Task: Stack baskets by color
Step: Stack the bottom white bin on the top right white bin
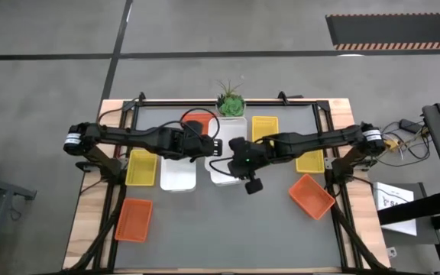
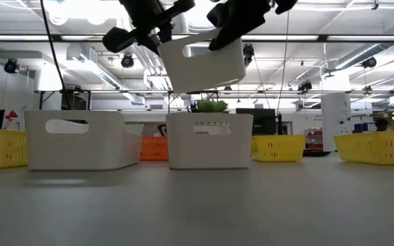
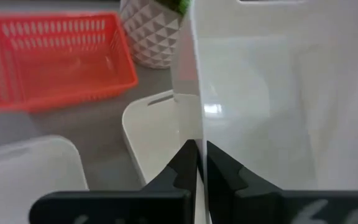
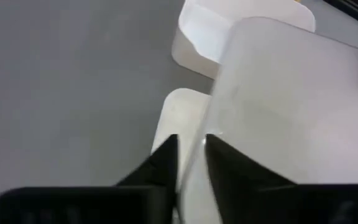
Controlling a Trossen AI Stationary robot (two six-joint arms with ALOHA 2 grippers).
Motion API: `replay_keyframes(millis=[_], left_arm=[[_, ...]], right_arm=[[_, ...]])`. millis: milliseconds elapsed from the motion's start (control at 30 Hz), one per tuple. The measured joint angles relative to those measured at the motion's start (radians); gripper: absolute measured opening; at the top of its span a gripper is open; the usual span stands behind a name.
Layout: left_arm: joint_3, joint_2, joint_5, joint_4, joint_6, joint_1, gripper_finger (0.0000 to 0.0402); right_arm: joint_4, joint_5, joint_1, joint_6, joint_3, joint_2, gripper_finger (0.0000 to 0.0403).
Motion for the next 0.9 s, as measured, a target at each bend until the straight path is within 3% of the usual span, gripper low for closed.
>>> replay_keyframes(millis=[67, 333, 500, 600, 900], left_arm=[[0.000, -0.003, -0.001, 0.007, 0.038, 0.000, 0.0000], [0.000, -0.015, -0.024, 0.040, 0.031, -0.002, 0.0000], [0.000, -0.017, -0.018, 0.046, 0.128, -0.002, 0.0009], [-0.001, -0.017, -0.002, 0.049, 0.176, -0.003, 0.0041], [-0.004, -0.041, 0.013, 0.045, 0.219, -0.004, 0.0191]], right_arm=[[-0.003, -0.008, 0.001, -0.020, 0.000, 0.000, 0.0025], [-0.006, -0.007, 0.003, -0.031, -0.001, -0.005, 0.0015], [-0.003, 0.000, 0.014, -0.031, -0.002, -0.005, 0.0014], [-0.005, -0.001, 0.020, -0.031, -0.002, -0.005, 0.0014], [-0.002, -0.004, 0.022, -0.033, -0.010, -0.005, 0.0013]])
